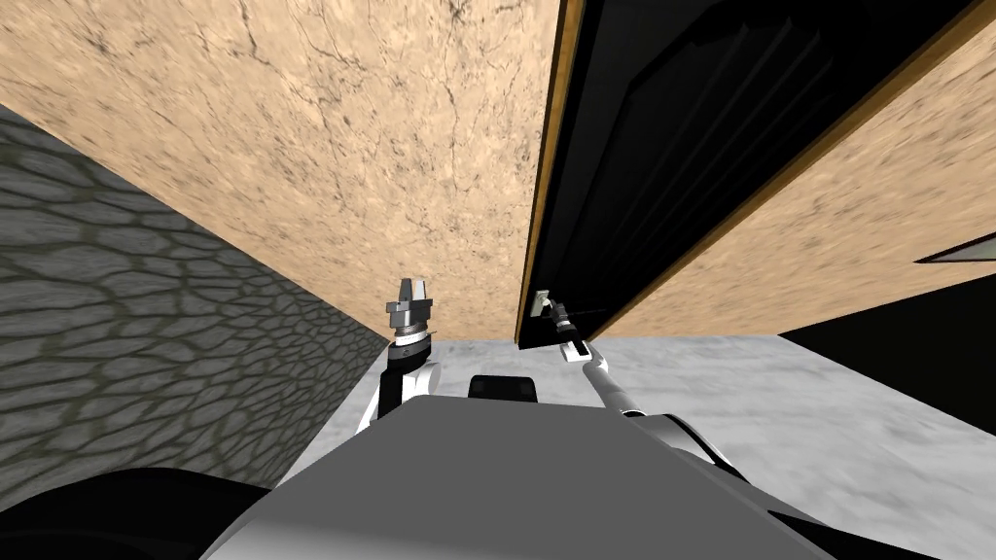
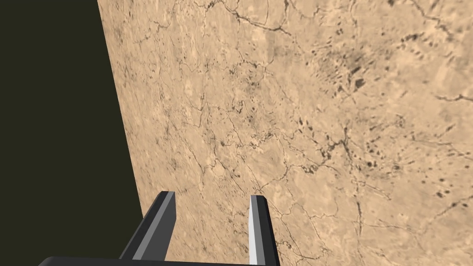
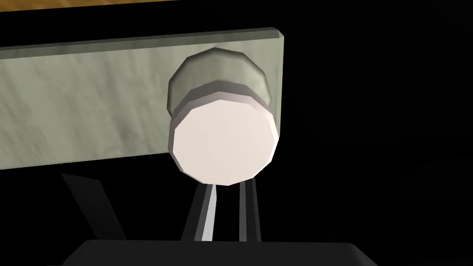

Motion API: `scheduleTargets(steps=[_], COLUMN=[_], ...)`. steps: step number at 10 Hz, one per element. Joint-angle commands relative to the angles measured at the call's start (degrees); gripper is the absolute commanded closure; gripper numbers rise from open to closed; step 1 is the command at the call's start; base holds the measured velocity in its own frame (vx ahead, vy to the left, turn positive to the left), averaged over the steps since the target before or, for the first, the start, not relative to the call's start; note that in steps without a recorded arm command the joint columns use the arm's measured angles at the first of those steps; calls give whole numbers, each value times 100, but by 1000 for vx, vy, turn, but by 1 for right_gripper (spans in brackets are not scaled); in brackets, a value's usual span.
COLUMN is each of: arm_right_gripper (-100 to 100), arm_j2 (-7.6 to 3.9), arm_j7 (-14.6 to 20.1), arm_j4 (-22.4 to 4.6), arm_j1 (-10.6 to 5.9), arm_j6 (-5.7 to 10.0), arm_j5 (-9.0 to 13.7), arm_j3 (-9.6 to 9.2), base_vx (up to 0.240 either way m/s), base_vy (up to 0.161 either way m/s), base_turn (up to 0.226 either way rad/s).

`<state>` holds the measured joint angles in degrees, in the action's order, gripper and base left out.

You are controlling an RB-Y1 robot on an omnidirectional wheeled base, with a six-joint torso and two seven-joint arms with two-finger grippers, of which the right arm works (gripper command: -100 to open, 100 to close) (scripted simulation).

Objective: Pull the door open

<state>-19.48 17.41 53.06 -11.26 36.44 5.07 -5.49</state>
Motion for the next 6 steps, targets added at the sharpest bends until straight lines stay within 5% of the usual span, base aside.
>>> scheduleTargets(steps=[1, 3, 5, 6], arm_right_gripper=[100, 100, 100, 100], arm_j2=[30, 30, 30, 30], arm_j7=[185, 541, 588, 790], arm_j4=[92, 21, 21, -14], arm_j1=[-82, -164, -164, -205], arm_j6=[39, -22, -22, -52], arm_j5=[120, 518, 529, 733], arm_j3=[-87, -195, -195, -250], base_vx=[-60, -60, -37, -37], base_vy=[-38, -56, -33, -20], base_turn=[43, 126, 29, 80])
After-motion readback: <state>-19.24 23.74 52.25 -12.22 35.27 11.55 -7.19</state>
